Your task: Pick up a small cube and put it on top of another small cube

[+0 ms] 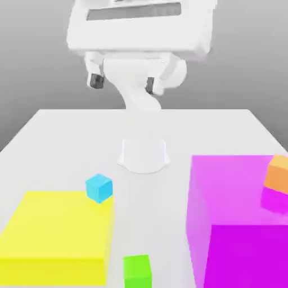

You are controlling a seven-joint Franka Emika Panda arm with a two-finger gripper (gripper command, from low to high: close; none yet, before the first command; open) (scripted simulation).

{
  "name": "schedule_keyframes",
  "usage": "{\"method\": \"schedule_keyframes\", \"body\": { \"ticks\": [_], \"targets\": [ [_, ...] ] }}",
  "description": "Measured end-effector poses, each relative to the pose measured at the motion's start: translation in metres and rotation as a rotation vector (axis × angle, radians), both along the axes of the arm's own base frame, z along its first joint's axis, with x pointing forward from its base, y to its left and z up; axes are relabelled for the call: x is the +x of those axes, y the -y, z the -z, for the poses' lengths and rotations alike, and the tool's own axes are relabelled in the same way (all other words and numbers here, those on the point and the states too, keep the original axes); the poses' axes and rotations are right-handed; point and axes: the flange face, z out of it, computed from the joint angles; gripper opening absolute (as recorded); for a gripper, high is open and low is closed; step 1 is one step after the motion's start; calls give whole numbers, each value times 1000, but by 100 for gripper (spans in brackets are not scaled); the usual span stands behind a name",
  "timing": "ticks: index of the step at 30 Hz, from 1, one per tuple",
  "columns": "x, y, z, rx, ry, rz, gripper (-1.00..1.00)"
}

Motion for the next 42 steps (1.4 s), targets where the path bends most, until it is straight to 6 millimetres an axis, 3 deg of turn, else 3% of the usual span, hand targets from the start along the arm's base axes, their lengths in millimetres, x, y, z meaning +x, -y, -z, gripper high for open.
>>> {"method": "schedule_keyframes", "body": {
  "ticks": [9,20,25,26,33,38,40,42],
  "targets": [
    [17,14,131,125,-126,317,0],
    [-2,5,266,322,-271,698,0],
    [-4,3,325,347,-284,740,0],
    [-4,3,336,346,-285,740,-100],
    [-4,3,338,347,-283,740,-100],
    [-5,0,286,349,-287,737,-100],
    [-10,-39,283,343,-335,649,-100],
    [-8,-52,280,312,-356,536,-100]
  ]
}}
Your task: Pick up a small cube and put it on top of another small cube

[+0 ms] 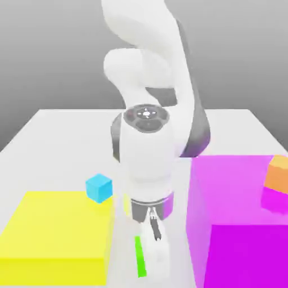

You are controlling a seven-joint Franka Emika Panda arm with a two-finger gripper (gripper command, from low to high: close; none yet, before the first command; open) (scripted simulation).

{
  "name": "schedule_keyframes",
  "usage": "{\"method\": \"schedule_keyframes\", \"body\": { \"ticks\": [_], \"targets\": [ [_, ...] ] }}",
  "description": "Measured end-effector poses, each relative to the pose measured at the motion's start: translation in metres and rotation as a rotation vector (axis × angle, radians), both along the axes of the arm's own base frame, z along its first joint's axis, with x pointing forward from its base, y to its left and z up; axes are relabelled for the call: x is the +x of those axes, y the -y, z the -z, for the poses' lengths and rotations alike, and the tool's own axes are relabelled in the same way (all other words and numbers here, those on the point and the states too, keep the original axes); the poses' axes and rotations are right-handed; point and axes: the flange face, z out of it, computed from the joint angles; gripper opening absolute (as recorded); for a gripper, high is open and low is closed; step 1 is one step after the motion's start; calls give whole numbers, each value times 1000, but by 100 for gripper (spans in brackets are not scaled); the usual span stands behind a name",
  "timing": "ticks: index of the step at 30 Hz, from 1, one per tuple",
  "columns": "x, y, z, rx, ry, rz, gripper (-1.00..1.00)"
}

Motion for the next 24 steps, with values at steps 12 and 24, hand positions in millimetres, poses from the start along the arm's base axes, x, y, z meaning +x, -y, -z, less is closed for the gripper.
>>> {"method": "schedule_keyframes", "body": {
  "ticks": [12,24],
  "targets": [
    [33,23,-4,-81,-5,-641,-100],
    [66,63,-6,-186,-80,-1251,-100]
  ]
}}
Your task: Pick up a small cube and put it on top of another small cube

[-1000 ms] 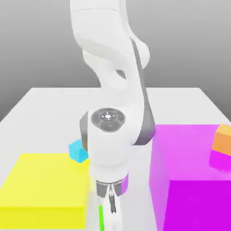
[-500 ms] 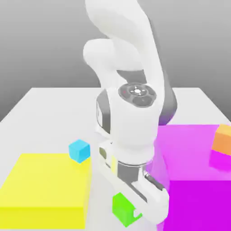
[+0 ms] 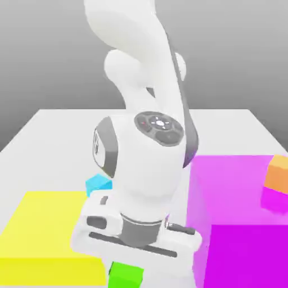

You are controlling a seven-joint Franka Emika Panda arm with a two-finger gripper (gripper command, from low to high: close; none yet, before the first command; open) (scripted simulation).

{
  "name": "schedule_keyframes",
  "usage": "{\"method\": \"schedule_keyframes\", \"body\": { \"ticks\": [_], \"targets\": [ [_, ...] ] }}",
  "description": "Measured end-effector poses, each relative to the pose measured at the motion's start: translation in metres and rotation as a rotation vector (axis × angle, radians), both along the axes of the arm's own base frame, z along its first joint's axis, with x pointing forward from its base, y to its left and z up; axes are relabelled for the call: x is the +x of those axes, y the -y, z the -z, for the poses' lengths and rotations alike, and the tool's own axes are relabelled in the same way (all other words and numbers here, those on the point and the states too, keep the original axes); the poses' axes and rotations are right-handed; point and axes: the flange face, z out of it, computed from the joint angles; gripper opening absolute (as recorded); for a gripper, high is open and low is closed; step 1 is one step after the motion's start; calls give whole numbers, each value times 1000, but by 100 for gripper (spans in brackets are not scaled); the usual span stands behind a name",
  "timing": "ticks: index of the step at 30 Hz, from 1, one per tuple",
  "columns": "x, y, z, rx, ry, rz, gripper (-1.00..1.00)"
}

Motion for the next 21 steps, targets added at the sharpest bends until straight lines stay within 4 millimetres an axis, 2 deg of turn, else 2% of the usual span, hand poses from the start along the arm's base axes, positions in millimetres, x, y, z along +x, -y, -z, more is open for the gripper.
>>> {"method": "schedule_keyframes", "body": {
  "ticks": [12,13,17,21],
  "targets": [
    [30,50,-2,-169,-129,-568,-100],
    [32,49,-4,-190,-145,-625,-100],
    [41,26,-18,-293,-219,-874,-100],
    [41,-57,-51,-479,-309,-1204,-100]
  ]
}}
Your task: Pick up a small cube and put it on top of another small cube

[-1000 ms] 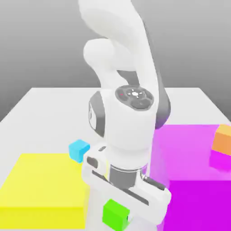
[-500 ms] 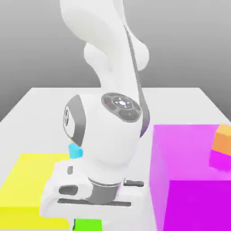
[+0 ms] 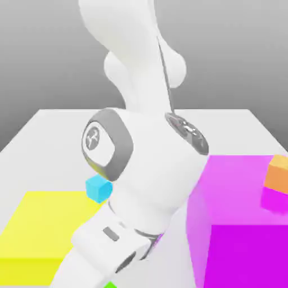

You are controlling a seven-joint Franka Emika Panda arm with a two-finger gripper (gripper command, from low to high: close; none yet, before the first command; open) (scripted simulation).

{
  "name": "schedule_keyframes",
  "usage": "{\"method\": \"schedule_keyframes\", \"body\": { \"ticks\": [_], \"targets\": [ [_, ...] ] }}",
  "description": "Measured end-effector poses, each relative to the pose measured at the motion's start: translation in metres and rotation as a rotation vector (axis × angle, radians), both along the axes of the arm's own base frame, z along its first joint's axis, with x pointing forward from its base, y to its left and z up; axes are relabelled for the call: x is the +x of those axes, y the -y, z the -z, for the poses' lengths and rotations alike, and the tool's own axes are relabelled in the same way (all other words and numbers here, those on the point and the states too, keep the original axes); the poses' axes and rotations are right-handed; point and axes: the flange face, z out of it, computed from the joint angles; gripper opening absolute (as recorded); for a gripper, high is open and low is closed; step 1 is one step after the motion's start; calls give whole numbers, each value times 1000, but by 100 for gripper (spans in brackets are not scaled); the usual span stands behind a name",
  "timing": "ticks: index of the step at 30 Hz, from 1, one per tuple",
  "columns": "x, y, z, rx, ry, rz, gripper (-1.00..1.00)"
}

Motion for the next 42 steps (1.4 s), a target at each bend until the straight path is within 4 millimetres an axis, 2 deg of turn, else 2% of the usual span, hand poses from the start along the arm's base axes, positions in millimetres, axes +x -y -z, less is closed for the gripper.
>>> {"method": "schedule_keyframes", "body": {
  "ticks": [4,7,10,13,14,16,19,23,30,34,35,36,39,40,41,42],
  "targets": [
    [-18,-98,-40,-232,-35,-348,-100],
    [-53,-174,-64,-368,-7,-526,-100],
    [-110,-250,-83,-480,65,-667,-100],
    [-185,-317,-93,-563,174,-794,-100],
    [-212,-335,-92,-565,214,-822,-100],
    [-255,-356,-87,-549,281,-853,-100],
    [-310,-372,-75,-515,369,-874,-100],
    [-378,-378,-57,-466,482,-897,-100],
    [-490,-362,-20,-364,685,-962,-100],
    [-555,-358,-3,-176,670,-1013,-100],
    [-555,-355,-1,-147,655,-989,-100],
    [-537,-350,2,-130,633,-916,-100],
    [-431,-317,13,-58,532,-490,-100],
    [-408,-305,18,-7,499,-350,-100],
    [-396,-297,21,43,474,-243,-100],
    [-394,-295,24,93,454,-171,-100]
  ]
}}
